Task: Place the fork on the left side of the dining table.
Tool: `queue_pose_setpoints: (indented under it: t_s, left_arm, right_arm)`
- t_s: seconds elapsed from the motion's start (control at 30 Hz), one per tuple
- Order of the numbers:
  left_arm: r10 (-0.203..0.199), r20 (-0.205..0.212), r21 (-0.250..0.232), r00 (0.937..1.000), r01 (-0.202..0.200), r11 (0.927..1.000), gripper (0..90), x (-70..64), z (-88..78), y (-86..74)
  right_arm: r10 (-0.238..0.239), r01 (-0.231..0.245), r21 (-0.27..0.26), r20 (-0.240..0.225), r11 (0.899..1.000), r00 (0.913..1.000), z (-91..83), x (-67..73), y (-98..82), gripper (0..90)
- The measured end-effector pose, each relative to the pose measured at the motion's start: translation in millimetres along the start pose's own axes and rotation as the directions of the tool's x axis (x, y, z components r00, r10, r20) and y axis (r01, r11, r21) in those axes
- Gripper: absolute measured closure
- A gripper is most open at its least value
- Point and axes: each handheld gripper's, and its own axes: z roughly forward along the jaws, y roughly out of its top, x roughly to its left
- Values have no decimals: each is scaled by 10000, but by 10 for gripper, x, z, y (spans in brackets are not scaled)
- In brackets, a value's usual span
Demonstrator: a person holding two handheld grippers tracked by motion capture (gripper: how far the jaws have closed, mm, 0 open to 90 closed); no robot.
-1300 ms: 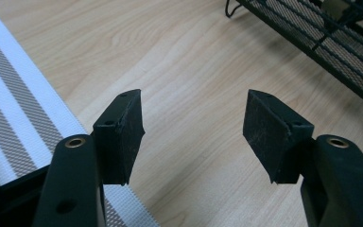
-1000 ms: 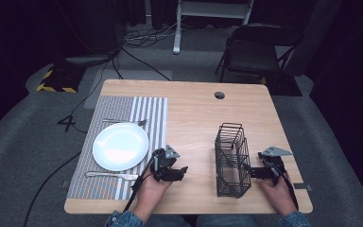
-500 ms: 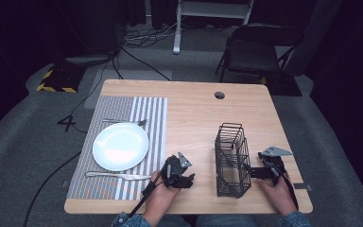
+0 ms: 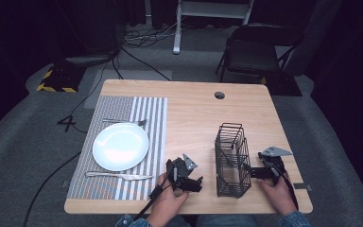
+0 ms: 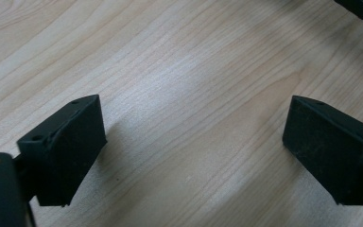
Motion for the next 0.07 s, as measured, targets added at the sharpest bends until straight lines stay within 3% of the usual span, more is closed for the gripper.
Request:
queue_pose_setpoints:
  t_s: [0.07]
  left_arm:
    - [-10,16,0,10000,10,10000,60,0,1,0]
  right_arm:
    - [10,-10,-3,-1,10000,10000,0,1,0,131]
